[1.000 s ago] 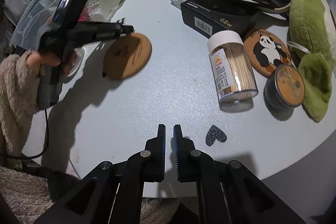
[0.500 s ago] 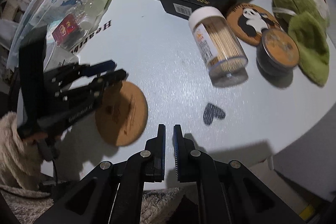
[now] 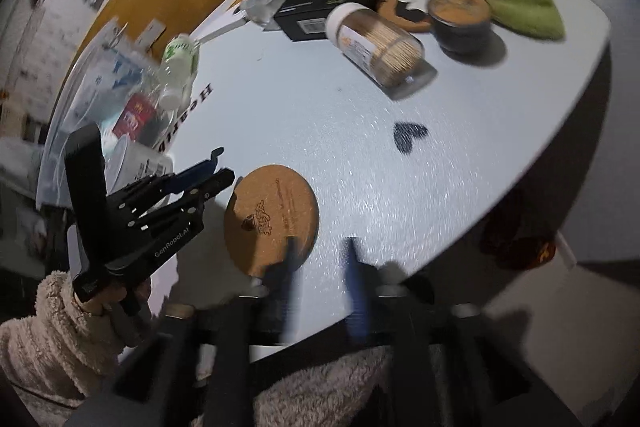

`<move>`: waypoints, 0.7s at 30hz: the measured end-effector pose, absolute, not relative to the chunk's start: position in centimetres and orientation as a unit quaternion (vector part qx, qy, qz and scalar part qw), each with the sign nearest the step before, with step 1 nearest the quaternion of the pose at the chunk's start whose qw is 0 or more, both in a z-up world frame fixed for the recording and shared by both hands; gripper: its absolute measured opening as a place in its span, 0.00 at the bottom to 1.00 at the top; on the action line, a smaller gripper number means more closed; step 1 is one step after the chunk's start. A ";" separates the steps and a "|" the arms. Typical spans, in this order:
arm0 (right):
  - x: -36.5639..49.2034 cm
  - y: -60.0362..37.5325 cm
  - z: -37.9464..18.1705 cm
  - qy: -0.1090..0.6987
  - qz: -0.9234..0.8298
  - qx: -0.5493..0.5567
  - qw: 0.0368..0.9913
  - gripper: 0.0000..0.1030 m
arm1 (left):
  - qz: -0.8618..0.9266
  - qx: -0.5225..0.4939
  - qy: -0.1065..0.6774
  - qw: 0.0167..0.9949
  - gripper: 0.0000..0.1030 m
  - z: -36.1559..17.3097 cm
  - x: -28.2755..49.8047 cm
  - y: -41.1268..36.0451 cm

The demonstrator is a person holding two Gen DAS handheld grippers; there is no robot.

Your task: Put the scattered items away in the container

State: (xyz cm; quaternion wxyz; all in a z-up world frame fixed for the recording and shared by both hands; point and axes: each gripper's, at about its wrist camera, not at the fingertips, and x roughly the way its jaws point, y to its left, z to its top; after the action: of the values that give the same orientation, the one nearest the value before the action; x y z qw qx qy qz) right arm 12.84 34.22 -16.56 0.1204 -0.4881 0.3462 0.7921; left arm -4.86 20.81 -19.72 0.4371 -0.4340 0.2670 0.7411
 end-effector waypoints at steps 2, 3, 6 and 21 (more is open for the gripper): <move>13.0 33.9 -17.0 0.361 0.790 -0.480 0.125 0.78 | 0.735 -0.429 0.275 0.448 0.26 -19.9 -4.2 20.7; 13.3 33.8 -17.2 0.368 0.788 -0.476 0.131 0.78 | 0.733 -0.427 0.275 0.453 0.26 -19.9 -3.9 20.6; 14.2 33.9 -18.0 0.395 0.777 -0.461 0.164 0.78 | 0.727 -0.421 0.274 0.467 0.26 -19.9 -3.0 20.5; 15.2 33.1 -20.0 0.407 0.768 -0.441 0.225 0.64 | 0.741 -0.419 0.235 0.470 0.26 -20.0 0.4 19.9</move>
State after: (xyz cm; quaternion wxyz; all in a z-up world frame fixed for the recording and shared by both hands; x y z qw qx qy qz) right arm 15.19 33.15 -19.96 0.2247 -0.4407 0.4068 0.7680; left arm 0.43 19.88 -20.05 0.4695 -0.4191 0.2350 0.7408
